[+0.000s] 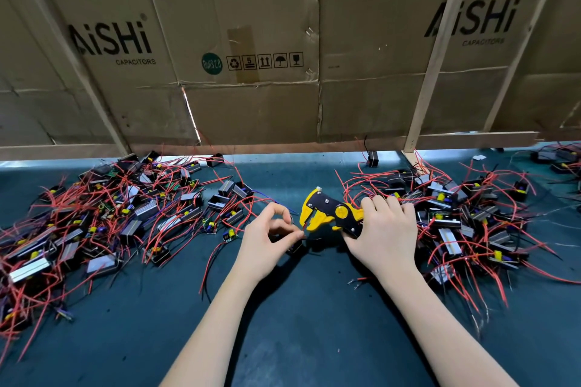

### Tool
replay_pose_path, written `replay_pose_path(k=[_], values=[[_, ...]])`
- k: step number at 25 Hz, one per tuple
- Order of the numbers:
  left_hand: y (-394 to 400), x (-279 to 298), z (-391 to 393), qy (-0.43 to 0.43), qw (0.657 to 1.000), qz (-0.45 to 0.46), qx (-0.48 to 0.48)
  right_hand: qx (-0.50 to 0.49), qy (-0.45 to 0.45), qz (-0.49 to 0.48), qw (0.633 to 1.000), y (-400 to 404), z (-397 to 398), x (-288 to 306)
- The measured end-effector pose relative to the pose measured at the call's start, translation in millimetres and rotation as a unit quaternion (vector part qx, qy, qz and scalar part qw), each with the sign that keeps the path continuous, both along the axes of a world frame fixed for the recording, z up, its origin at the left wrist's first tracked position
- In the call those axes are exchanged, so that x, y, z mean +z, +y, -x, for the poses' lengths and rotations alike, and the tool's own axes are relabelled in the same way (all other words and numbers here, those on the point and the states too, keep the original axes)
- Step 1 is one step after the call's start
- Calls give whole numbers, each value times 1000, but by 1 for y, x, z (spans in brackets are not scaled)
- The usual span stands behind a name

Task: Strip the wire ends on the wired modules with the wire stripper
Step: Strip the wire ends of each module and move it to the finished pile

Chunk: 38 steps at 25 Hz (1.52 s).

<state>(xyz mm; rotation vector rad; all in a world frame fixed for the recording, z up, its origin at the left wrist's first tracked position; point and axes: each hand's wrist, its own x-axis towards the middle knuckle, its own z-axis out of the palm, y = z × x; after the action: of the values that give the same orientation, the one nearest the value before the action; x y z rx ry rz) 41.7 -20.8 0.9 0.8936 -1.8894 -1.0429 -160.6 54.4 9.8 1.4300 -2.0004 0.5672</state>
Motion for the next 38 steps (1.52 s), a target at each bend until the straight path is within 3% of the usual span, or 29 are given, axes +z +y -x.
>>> replay_pose_path(k=[15, 27, 38], values=[[-3, -2, -2, 5, 1000, -14, -11, 12, -33, -13, 999, -1, 1, -2], [-5, -2, -1, -12, 999, 19, -31, -42, -38, 57, 997, 5, 10, -9], [-5, -8, 3, 21, 1000, 18, -12, -6, -14, 15, 1000, 5, 10, -10]])
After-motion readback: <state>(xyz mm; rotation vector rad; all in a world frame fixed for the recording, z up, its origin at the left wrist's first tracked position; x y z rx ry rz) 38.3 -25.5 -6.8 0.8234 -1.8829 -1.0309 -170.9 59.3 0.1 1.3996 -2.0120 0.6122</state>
